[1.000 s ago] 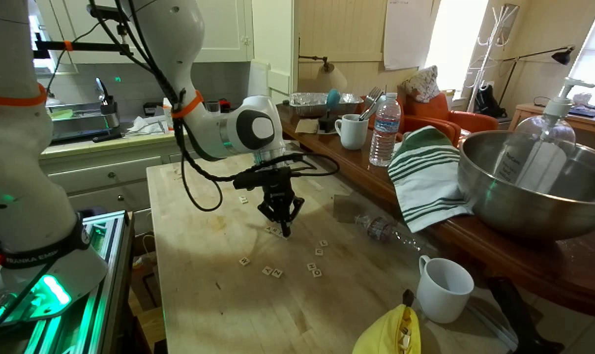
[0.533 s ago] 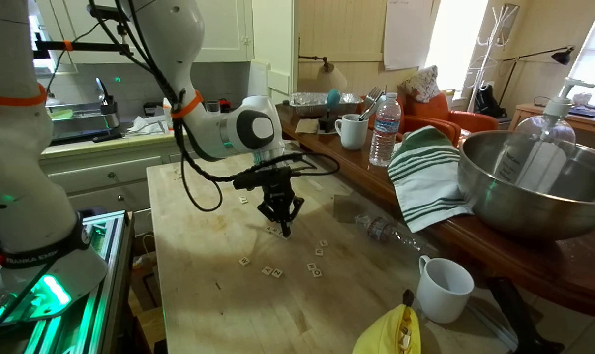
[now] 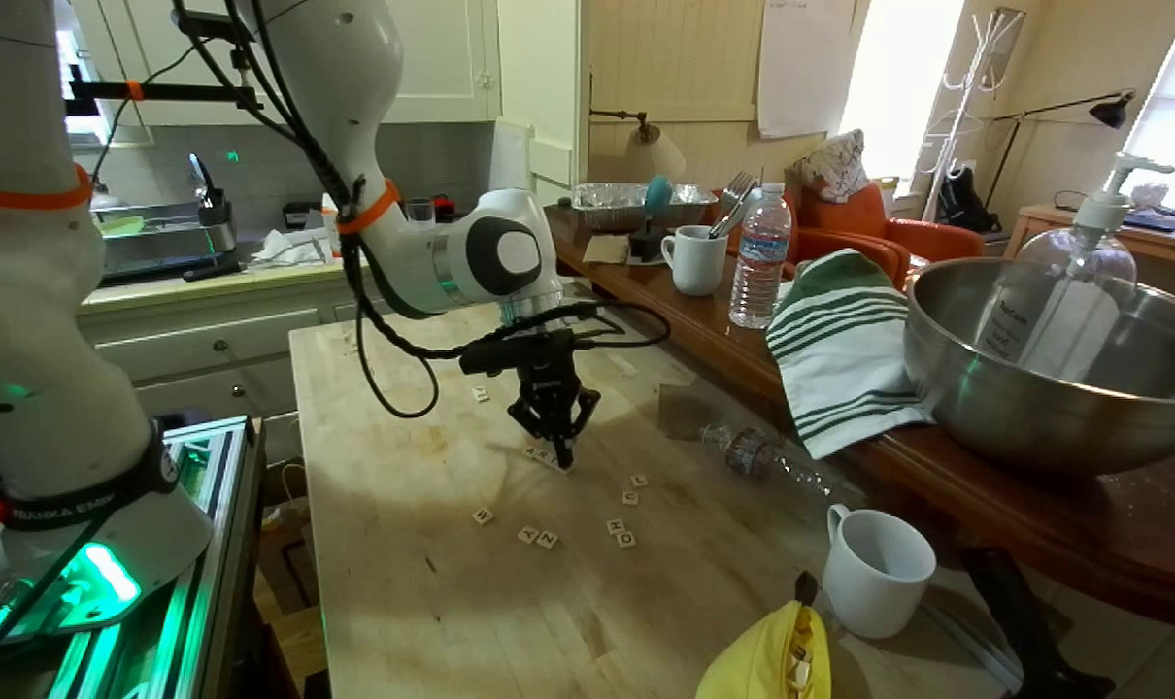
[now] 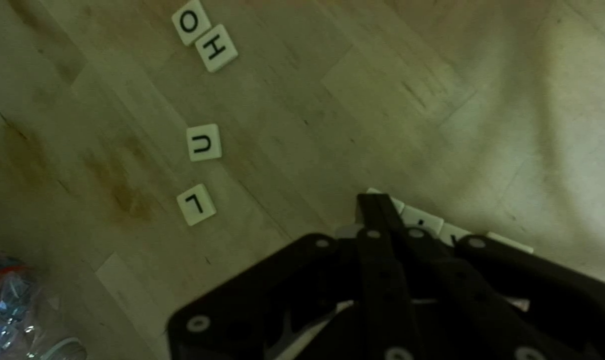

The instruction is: Move the tile letter s from the left word to the right word

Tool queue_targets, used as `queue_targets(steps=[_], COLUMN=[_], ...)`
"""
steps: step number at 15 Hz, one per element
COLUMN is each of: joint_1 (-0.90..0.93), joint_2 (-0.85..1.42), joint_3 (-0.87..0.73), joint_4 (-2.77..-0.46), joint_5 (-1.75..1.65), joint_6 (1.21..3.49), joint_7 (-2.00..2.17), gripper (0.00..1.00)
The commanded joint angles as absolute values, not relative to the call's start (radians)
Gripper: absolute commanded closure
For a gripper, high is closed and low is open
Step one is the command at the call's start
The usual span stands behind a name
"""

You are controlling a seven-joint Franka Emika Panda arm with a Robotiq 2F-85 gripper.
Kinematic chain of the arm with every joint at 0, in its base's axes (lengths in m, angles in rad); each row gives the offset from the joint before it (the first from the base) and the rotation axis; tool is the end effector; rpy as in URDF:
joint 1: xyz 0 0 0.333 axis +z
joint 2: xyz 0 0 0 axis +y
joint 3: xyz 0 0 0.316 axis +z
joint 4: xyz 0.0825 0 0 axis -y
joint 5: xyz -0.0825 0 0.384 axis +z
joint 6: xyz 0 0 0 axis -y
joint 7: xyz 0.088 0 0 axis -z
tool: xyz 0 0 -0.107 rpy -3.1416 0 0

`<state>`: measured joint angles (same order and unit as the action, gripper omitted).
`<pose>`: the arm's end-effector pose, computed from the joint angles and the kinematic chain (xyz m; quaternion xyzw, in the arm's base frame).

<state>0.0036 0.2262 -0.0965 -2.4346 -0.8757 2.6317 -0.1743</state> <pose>0.4787 -0.0272 0.2066 0.8869 0.4103 -0.0445 0.2074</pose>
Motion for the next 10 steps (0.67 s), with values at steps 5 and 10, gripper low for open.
queue_targets(steps=[5, 10], joint_1=[-0.02, -0.019], joint_2=[0.219, 0.214], joint_3=[-0.089, -0.087], joint_4=[-2.47, -2.468], joint_5=[-0.887, -0.885], joint_6=[2.651, 2.65], joint_7=[-0.166, -0.163], gripper=[1.0, 1.0])
